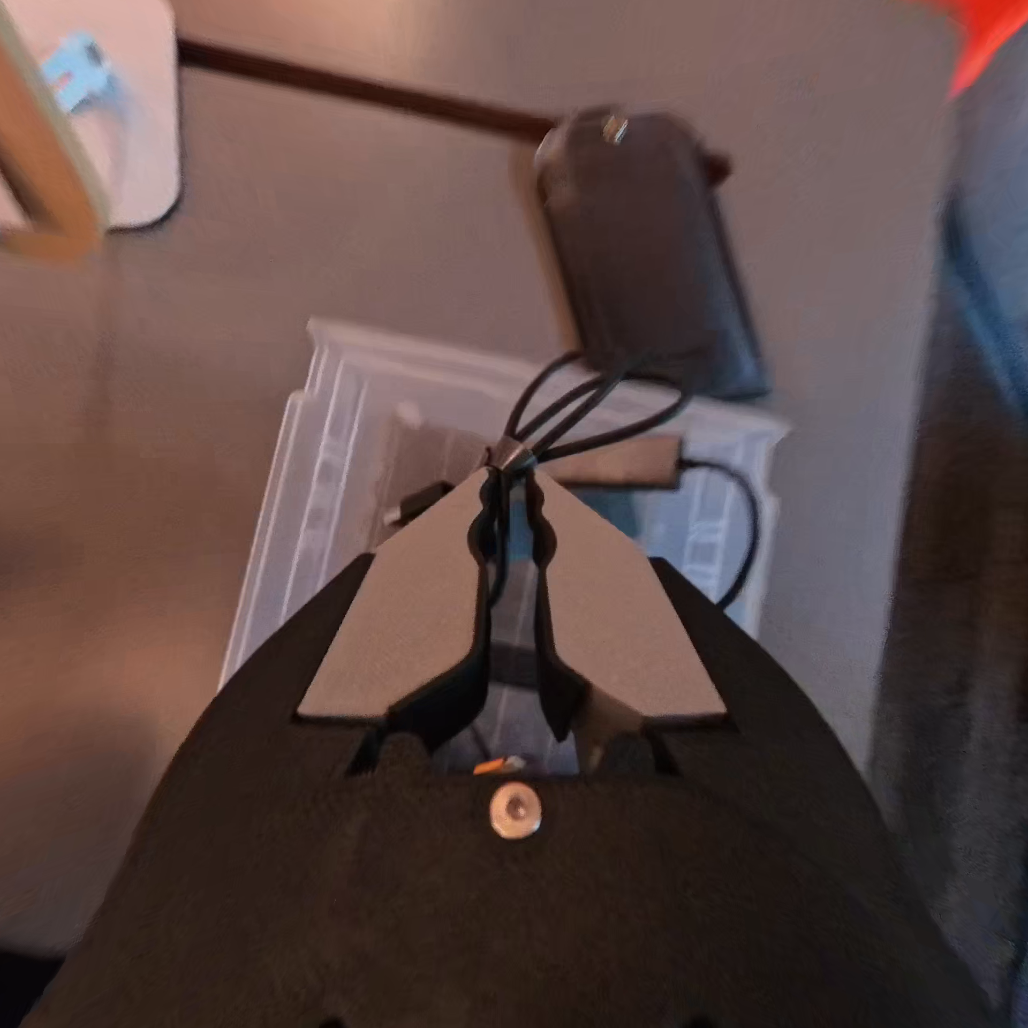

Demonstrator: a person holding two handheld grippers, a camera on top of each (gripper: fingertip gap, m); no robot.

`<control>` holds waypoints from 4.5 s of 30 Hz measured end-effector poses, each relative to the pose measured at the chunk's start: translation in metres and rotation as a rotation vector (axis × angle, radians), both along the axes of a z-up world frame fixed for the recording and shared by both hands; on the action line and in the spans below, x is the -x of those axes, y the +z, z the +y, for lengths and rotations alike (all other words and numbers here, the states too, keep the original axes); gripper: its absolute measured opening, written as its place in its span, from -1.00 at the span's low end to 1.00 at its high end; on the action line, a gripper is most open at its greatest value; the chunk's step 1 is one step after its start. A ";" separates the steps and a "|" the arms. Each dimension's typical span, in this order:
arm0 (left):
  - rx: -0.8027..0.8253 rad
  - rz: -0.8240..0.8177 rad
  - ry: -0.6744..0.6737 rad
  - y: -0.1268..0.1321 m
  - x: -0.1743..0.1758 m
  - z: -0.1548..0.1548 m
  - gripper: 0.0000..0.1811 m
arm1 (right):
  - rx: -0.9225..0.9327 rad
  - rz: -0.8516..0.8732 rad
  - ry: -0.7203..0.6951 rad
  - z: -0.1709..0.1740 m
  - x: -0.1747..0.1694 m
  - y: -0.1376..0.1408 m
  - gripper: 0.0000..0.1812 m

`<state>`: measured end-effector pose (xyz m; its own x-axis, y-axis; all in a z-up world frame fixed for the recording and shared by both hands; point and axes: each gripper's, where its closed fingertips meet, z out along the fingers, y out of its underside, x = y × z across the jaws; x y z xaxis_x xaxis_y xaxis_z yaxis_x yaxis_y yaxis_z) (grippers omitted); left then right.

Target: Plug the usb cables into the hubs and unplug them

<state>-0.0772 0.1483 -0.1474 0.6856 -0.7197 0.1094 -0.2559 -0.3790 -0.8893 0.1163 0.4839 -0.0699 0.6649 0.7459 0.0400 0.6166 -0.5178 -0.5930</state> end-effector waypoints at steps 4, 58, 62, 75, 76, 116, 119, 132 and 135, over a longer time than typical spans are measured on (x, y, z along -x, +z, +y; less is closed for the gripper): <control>0.005 0.034 -0.016 -0.005 -0.005 -0.001 -0.90 | 0.272 0.037 0.083 -0.035 -0.003 -0.038 -0.93; -0.087 0.232 0.596 -0.007 0.090 0.019 -0.68 | -0.489 0.281 0.665 -0.252 0.212 -0.073 -0.27; -0.174 0.292 0.556 -0.001 0.046 -0.022 -0.55 | -0.350 0.397 0.642 -0.293 0.185 -0.071 -0.20; -0.161 0.455 0.974 0.069 0.132 -0.263 -0.44 | -0.500 0.331 0.210 -0.255 -0.050 -0.015 -0.25; -0.142 0.458 1.033 0.066 0.147 -0.273 -0.39 | -0.505 0.328 0.174 -0.248 -0.060 -0.012 -0.24; -0.694 0.664 1.066 0.180 0.164 -0.302 -0.96 | -0.168 0.532 0.811 -0.565 0.324 0.014 -0.24; -0.709 0.626 0.970 0.182 0.132 -0.283 -0.96 | -0.215 0.576 0.821 -0.538 0.278 0.037 -0.26; -0.535 0.367 0.552 0.131 -0.084 -0.125 -0.96 | -0.338 0.497 0.488 -0.367 0.060 0.054 -0.28; -0.471 0.363 0.514 0.108 -0.119 -0.087 -0.95 | -0.325 0.490 0.444 -0.350 0.033 0.047 -0.28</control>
